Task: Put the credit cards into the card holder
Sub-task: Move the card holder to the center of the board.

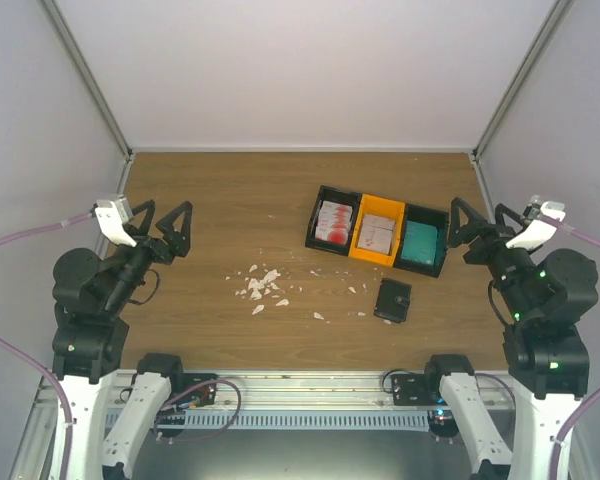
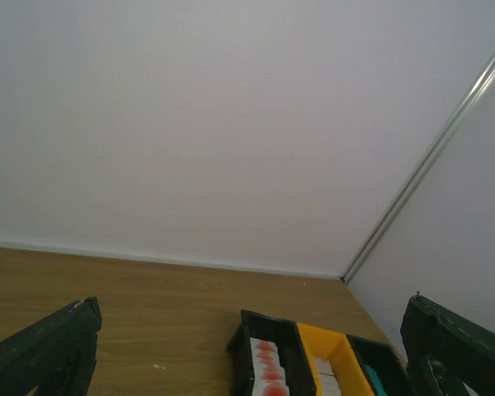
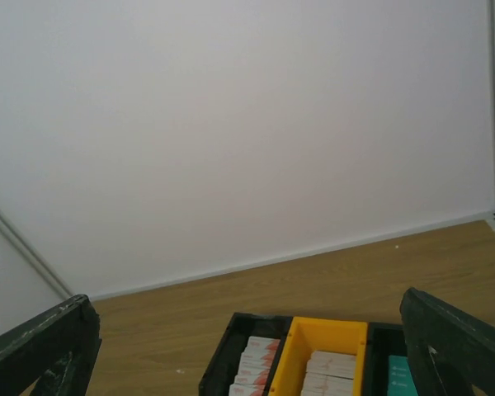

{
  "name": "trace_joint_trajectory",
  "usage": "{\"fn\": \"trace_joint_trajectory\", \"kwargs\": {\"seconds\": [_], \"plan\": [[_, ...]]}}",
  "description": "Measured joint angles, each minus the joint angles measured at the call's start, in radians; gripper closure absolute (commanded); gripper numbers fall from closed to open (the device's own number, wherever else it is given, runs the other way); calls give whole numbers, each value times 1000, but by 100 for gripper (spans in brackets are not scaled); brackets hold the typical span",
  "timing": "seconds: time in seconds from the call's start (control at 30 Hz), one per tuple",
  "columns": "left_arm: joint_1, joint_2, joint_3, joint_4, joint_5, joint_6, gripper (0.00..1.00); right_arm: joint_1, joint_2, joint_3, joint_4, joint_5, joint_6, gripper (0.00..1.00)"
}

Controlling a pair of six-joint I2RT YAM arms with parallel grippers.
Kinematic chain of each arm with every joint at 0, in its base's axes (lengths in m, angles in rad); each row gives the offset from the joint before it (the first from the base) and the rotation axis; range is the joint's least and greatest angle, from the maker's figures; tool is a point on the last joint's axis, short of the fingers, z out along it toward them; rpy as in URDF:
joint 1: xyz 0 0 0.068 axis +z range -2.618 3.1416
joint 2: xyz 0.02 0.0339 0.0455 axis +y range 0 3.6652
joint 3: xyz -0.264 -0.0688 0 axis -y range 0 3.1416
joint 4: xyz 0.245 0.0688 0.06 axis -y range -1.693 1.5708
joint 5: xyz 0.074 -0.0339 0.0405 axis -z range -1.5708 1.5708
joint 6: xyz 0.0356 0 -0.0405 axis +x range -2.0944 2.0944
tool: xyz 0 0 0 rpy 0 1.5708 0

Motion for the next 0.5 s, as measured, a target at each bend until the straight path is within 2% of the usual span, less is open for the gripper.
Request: {"fn": "trace_joint_trajectory", "kwargs": {"seconds": [0.3,0.5], "plan": [[16,-12,-11,1,85,-18,1,-16,-2,-3,-10,-80,34,1],[17,-31,-65,6,170,-31,1,-21,-28,-78,-18,-111,60,0]]}}
